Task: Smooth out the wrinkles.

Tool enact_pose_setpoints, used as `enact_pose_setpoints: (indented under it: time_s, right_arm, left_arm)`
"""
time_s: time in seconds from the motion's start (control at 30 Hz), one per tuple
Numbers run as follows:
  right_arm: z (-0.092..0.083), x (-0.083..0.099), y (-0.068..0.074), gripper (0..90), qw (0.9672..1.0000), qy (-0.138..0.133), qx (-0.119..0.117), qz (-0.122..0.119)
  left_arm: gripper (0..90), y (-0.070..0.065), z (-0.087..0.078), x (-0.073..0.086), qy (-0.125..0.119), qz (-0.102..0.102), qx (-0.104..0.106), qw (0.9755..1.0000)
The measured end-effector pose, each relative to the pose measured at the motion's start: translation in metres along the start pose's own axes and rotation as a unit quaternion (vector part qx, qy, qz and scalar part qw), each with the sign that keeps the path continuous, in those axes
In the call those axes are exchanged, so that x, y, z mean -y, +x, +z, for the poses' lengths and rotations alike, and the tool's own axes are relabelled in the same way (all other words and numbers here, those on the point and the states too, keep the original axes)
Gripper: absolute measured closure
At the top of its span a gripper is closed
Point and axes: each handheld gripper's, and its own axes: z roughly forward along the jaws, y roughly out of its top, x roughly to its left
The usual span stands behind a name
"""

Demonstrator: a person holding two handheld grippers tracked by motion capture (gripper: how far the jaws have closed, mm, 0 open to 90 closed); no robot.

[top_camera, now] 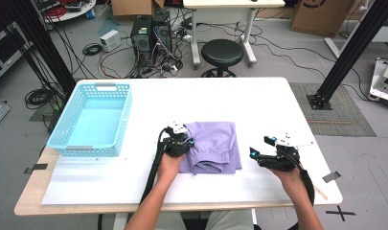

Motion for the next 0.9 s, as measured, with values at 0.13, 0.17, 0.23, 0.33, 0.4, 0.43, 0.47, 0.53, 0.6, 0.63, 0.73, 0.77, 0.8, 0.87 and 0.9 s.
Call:
enact_pose_setpoints:
  time_s: [0.13,0.17,0.23,0.33,0.4,0.43,0.47,0.53,0.6,0.63,0.73,0.77,0.8,0.87,0.9]
  right_arm:
    - [0.0008,0.0004,-0.0007,24.9,1.0,-0.001,-0.001,0.002]
    - [0.0008,0.0004,-0.0007,24.9,1.0,-0.001,-0.001,0.002]
    - [0.0009,0.0007,-0.0004,24.9,1.0,0.001,-0.002,0.003]
    - [0.0001,0.0006,-0.0011,24.8,1.0,0.0,0.001,0.004]
    - [0.0001,0.0006,-0.0015,24.9,1.0,-0.001,0.001,0.004]
    - [-0.0001,0.0007,-0.0019,24.9,1.0,-0.001,0.002,0.005]
    - [-0.0002,0.0008,-0.002,24.9,1.0,0.0,0.002,0.005]
    - [-0.0002,0.001,-0.0018,24.9,1.0,0.0,0.002,0.004]
    - [0.0,0.0011,-0.0017,24.9,1.0,0.0,0.002,0.005]
    - [0.0001,0.0011,-0.0016,24.8,1.0,0.0,0.001,0.005]
    - [0.0002,0.0011,-0.0014,24.9,1.0,0.001,0.0,0.006]
    - [0.0004,0.0012,-0.0015,24.9,1.0,0.002,0.001,0.004]
    - [0.0009,0.0012,-0.0013,24.8,1.0,0.001,0.0,0.003]
    - [0.0017,0.0015,-0.001,24.9,1.0,0.002,0.0,0.003]
    - [0.0021,0.0016,-0.0002,24.9,1.0,0.004,-0.002,0.005]
  left_arm:
    - [84.8,0.0002,-0.0002,0.0,0.0,0.001,0.001,1.0]
    - [84.8,0.0002,-0.0003,0.0,0.0,0.002,0.001,1.0]
    - [85.1,0.0007,-0.0006,0.0001,-0.001,0.0,0.004,1.0]
    - [85.3,0.0018,-0.0012,0.0003,-0.001,0.002,0.012,0.9999]
    - [85.4,0.0019,-0.0013,0.0003,-0.001,0.002,0.013,0.9999]
    - [85.4,0.002,-0.0013,0.0003,-0.001,0.001,0.013,0.9999]
    - [85.4,0.0021,-0.0014,0.0003,-0.001,0.001,0.014,0.9999]
    - [85.5,0.0023,-0.0012,0.0004,-0.002,-0.002,0.016,0.9999]
    - [85.5,0.0023,-0.0012,0.0004,-0.003,-0.002,0.017,0.9999]
    - [85.6,0.0025,-0.0012,0.0004,-0.003,-0.002,0.018,0.9998]
    - [85.6,0.0036,-0.0016,0.0004,-0.001,-0.003,0.02,0.9998]
    - [85.6,0.0041,-0.0016,0.0004,-0.002,-0.006,0.023,0.9997]
    - [85.6,0.004,-0.0014,0.0005,-0.004,-0.01,0.024,0.9997]
    - [85.6,0.0053,-0.002,0.0007,-0.007,-0.015,0.028,0.9995]
    - [85.5,0.0063,-0.0027,0.0009,-0.01,-0.019,0.031,0.9993]
